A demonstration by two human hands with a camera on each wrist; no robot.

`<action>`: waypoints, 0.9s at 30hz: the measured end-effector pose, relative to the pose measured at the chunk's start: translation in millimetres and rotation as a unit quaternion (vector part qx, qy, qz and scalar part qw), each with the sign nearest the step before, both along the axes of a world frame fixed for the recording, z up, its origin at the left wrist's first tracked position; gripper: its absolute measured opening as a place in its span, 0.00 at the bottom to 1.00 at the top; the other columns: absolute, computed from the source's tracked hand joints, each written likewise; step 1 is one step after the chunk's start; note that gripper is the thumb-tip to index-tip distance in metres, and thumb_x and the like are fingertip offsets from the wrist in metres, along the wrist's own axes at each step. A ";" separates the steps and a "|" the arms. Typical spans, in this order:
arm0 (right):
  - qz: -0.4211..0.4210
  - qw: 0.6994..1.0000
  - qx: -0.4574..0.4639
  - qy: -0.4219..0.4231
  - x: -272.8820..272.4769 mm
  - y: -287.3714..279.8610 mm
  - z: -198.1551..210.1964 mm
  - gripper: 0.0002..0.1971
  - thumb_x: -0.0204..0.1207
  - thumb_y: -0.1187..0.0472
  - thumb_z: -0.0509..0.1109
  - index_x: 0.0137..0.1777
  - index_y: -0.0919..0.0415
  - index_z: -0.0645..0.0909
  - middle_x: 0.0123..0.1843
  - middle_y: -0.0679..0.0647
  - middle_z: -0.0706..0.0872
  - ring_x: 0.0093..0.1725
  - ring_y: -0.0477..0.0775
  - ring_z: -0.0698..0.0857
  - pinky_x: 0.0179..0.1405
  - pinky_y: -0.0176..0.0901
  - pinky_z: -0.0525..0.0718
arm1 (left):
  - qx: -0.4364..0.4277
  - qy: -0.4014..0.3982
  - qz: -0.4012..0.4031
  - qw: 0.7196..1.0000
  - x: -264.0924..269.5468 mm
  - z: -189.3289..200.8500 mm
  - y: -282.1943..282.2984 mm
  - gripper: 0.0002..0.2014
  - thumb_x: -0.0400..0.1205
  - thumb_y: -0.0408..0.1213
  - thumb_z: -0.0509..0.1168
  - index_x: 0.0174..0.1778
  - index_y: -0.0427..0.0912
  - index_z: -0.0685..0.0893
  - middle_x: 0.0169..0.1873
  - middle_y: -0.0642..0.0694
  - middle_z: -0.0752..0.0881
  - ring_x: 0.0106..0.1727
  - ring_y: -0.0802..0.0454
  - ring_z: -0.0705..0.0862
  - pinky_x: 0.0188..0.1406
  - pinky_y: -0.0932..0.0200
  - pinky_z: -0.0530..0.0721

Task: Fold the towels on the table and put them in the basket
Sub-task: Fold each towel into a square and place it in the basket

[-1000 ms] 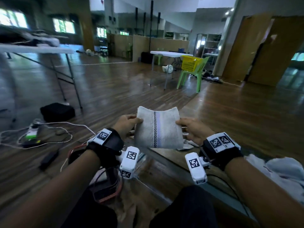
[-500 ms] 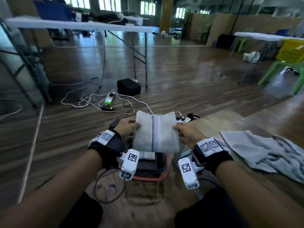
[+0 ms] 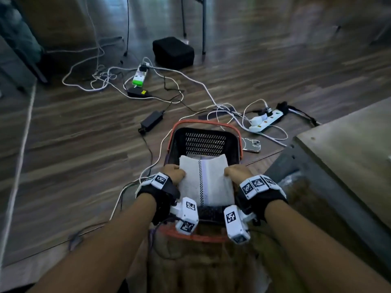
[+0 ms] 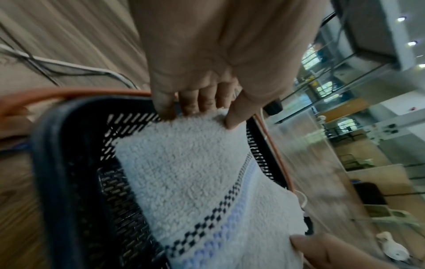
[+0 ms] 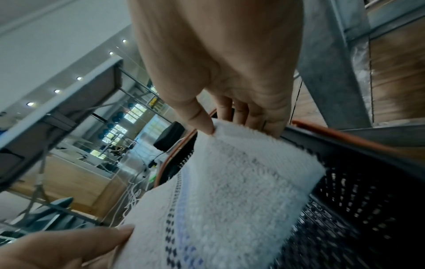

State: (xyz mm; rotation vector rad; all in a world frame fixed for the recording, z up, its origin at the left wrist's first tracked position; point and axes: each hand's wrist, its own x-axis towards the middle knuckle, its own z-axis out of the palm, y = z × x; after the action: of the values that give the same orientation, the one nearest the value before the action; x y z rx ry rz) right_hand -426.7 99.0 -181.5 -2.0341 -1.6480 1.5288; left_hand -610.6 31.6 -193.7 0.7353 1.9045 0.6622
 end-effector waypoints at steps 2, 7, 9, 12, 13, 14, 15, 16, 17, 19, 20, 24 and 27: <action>-0.008 1.000 -0.009 -0.014 -8.3 23.8 -27.5 0.11 0.73 0.66 0.63 0.29 0.63 0.73 0.33 0.57 0.76 0.30 0.53 0.74 0.28 0.41 0.67 | -0.014 0.013 -0.007 1.000 -4.6 -29.3 22.1 0.11 0.78 0.27 0.60 0.48 0.31 0.86 0.44 0.37 0.85 0.48 0.43 0.83 0.48 0.53 0.81; -0.027 0.999 -0.025 -0.040 -28.7 72.2 -84.9 0.12 0.73 0.67 0.63 0.28 0.64 0.70 0.27 0.55 0.71 0.27 0.52 0.69 0.24 0.43 0.62 | -0.005 0.020 0.038 0.999 -11.7 -90.3 76.8 0.09 0.74 0.24 0.58 0.41 0.39 0.83 0.39 0.37 0.83 0.43 0.42 0.82 0.46 0.51 0.81; -0.044 0.998 -0.013 -0.031 -35.7 89.5 -104.5 0.14 0.72 0.69 0.62 0.25 0.63 0.68 0.26 0.55 0.71 0.27 0.53 0.69 0.26 0.42 0.63 | 0.010 0.013 0.051 0.999 -13.5 -107.3 95.3 0.14 0.75 0.23 0.57 0.49 0.36 0.86 0.43 0.36 0.85 0.47 0.41 0.83 0.49 0.51 0.81; -0.060 0.998 0.009 -0.022 -44.5 109.8 -129.7 0.16 0.74 0.70 0.61 0.25 0.64 0.67 0.26 0.56 0.70 0.26 0.53 0.70 0.26 0.43 0.64 | 0.025 0.017 0.060 0.998 -16.6 -129.3 116.0 0.15 0.77 0.23 0.57 0.54 0.34 0.85 0.46 0.39 0.84 0.48 0.45 0.82 0.47 0.57 0.78; -0.061 0.998 0.017 -0.022 -46.1 114.2 -138.0 0.16 0.75 0.70 0.61 0.25 0.64 0.66 0.26 0.55 0.70 0.26 0.52 0.69 0.24 0.43 0.63 | 0.030 0.020 0.054 0.998 -17.1 -136.1 121.4 0.15 0.77 0.24 0.56 0.52 0.38 0.85 0.44 0.41 0.83 0.46 0.47 0.80 0.44 0.59 0.75; -0.057 0.998 0.023 -0.029 -48.3 117.1 -145.1 0.16 0.75 0.70 0.60 0.26 0.64 0.66 0.27 0.55 0.70 0.26 0.52 0.69 0.24 0.44 0.63 | 0.035 0.025 0.049 0.998 -18.4 -143.1 125.5 0.14 0.77 0.24 0.56 0.50 0.41 0.84 0.43 0.42 0.81 0.45 0.48 0.78 0.43 0.60 0.74; -0.050 0.998 0.026 -0.037 -50.0 117.9 -150.9 0.15 0.75 0.69 0.60 0.26 0.65 0.66 0.27 0.56 0.70 0.26 0.53 0.69 0.24 0.44 0.63 | 0.037 0.027 0.047 0.998 -19.2 -148.9 127.8 0.13 0.77 0.24 0.56 0.48 0.42 0.83 0.42 0.42 0.81 0.44 0.48 0.78 0.43 0.61 0.73; -0.045 0.998 0.028 -0.039 -51.4 117.3 -156.2 0.14 0.75 0.69 0.59 0.27 0.66 0.66 0.27 0.56 0.70 0.26 0.53 0.69 0.24 0.44 0.63 | 0.037 0.026 0.045 0.998 -20.0 -154.6 128.7 0.13 0.77 0.24 0.57 0.48 0.42 0.83 0.42 0.42 0.80 0.44 0.47 0.77 0.43 0.61 0.73; -0.044 0.998 0.032 -0.034 -52.4 115.0 -160.9 0.12 0.74 0.69 0.59 0.28 0.66 0.66 0.27 0.55 0.69 0.26 0.53 0.69 0.26 0.43 0.64 | 0.031 0.026 0.041 0.998 -20.6 -160.6 128.2 0.12 0.77 0.25 0.57 0.49 0.41 0.82 0.42 0.42 0.80 0.44 0.47 0.77 0.43 0.61 0.73; -0.055 0.997 0.043 -0.017 -53.3 109.7 -168.9 0.10 0.72 0.68 0.58 0.28 0.64 0.66 0.26 0.54 0.68 0.25 0.53 0.68 0.26 0.42 0.63 | 0.023 0.025 0.040 0.999 -20.8 -166.9 126.2 0.11 0.77 0.25 0.56 0.47 0.41 0.81 0.43 0.42 0.80 0.44 0.47 0.77 0.42 0.61 0.73; -0.063 0.997 0.048 -0.010 -53.0 107.5 -171.7 0.10 0.71 0.68 0.57 0.29 0.63 0.66 0.27 0.54 0.68 0.25 0.53 0.68 0.25 0.41 0.61 | 0.023 0.027 0.043 0.998 -20.3 -167.8 126.1 0.11 0.77 0.25 0.56 0.47 0.42 0.80 0.43 0.42 0.80 0.44 0.48 0.77 0.42 0.62 0.73; -0.084 0.995 0.054 -0.018 -58.0 104.4 -171.6 0.07 0.72 0.65 0.59 0.47 0.68 0.75 0.45 0.62 0.77 0.38 0.60 0.79 0.30 0.41 0.69 | 0.016 0.036 0.063 0.997 -18.6 -166.8 127.6 0.20 0.80 0.29 0.57 0.69 0.37 0.75 0.60 0.38 0.82 0.60 0.41 0.81 0.49 0.62 0.72; -0.077 0.993 0.076 -0.052 -61.8 101.4 -172.0 0.19 0.75 0.66 0.59 0.66 0.70 0.70 0.66 0.65 0.75 0.62 0.69 0.78 0.53 0.49 0.77 | 0.009 0.092 0.032 0.995 -13.2 -168.4 126.8 0.22 0.80 0.31 0.58 0.72 0.36 0.69 0.66 0.36 0.79 0.64 0.38 0.79 0.56 0.59 0.75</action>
State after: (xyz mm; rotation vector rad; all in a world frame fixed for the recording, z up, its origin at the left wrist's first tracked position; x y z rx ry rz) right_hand -488.5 200.4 -353.5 -2.1352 -1.5480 1.2283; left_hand -623.8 158.4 -362.1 0.7718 2.0996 0.6713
